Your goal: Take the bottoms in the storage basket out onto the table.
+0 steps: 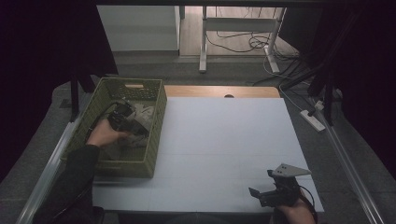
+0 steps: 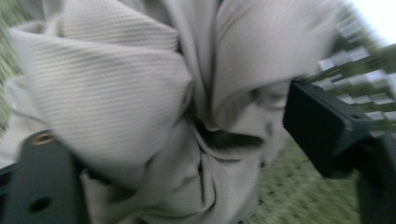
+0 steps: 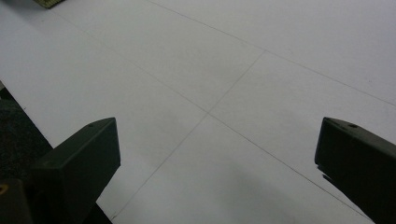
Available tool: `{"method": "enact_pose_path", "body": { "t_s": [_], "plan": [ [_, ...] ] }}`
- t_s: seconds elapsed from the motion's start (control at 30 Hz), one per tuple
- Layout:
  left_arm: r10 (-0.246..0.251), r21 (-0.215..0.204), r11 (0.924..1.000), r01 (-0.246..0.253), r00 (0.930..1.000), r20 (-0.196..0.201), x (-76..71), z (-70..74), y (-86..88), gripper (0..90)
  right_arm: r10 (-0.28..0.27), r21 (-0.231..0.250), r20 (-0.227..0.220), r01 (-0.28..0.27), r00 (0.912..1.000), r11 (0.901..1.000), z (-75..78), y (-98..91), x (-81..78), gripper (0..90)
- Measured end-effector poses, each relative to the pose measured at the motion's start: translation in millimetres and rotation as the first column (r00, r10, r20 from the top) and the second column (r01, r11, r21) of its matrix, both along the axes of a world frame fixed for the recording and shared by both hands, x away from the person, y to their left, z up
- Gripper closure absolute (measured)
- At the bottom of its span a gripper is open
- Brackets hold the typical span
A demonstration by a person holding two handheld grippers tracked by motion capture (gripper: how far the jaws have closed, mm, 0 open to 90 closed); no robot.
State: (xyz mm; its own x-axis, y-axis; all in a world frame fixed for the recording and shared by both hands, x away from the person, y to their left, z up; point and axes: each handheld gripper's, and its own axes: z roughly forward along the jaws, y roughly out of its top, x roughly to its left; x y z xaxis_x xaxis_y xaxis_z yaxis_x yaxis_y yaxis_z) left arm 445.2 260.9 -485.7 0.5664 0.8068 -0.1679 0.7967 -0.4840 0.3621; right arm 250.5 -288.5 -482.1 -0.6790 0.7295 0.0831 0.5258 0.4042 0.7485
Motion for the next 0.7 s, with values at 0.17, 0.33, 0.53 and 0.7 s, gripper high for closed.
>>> {"method": "enact_pose_path", "body": {
  "t_s": [0.17,0.33,0.53,0.7],
  "plan": [
    [-0.019,0.097,0.9950,0.025,0.9979,-0.062,0.2,-16.0,-9.6,3.8,0.001,0.000,0.001,-0.001,1.0000,1.0000,0.0,0.0,0.0,0.7],
    [-0.031,0.220,0.9747,0.040,0.9984,-0.047,-1.4,-22.4,-20.6,6.9,0.006,-0.002,0.001,-0.006,1.0000,1.0000,0.0,0.0,-0.1,0.7],
    [-0.027,0.163,0.9861,0.032,0.9991,-0.034,-1.6,-14.5,-15.6,48.9,0.006,-0.006,0.002,-0.006,1.0000,1.0000,-0.2,0.6,0.0,0.7],
    [-0.030,0.155,0.9873,0.034,0.9991,-0.030,-1.7,-11.2,-13.8,63.6,0.006,-0.007,0.001,-0.006,1.0000,1.0000,-0.2,0.6,0.0,0.7]
  ]
}}
